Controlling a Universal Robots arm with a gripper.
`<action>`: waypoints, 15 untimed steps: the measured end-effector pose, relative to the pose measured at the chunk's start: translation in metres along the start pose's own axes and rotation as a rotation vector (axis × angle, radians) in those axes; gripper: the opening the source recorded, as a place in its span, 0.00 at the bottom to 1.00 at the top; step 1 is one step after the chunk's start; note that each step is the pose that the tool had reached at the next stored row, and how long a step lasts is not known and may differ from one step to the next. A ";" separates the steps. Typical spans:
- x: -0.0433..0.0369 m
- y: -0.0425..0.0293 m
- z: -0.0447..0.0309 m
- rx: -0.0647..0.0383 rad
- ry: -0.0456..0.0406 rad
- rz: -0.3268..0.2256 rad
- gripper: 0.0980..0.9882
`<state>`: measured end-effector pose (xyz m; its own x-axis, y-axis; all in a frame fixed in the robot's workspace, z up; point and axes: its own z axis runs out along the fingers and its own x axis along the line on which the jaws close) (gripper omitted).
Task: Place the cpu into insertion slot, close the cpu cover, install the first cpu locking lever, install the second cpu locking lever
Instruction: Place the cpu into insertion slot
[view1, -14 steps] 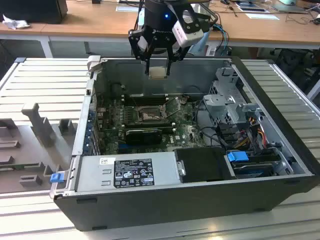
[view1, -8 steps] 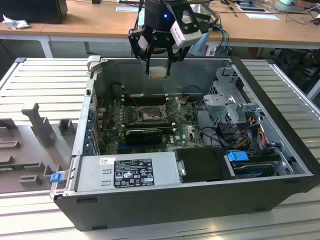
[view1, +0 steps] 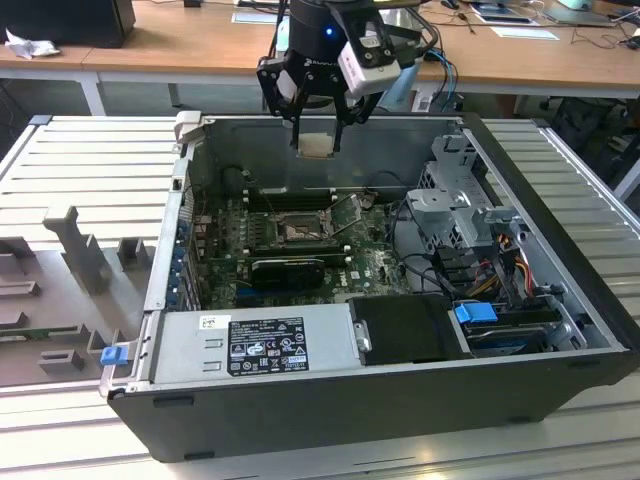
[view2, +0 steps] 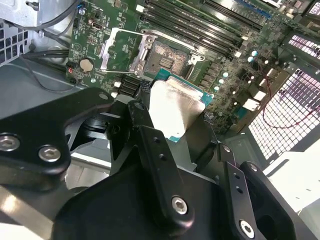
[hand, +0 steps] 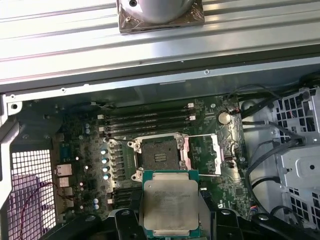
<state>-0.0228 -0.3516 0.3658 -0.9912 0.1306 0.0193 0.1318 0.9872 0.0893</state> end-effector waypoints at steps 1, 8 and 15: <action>0.0000 0.0000 0.0000 0.000 -0.0006 0.007 0.48; 0.0000 0.0000 0.0000 -0.001 -0.0033 0.037 0.48; 0.0000 0.0000 0.0000 -0.001 -0.0061 0.068 0.48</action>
<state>-0.0228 -0.3516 0.3658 -0.9801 0.1977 0.0193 0.1986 0.9760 0.0893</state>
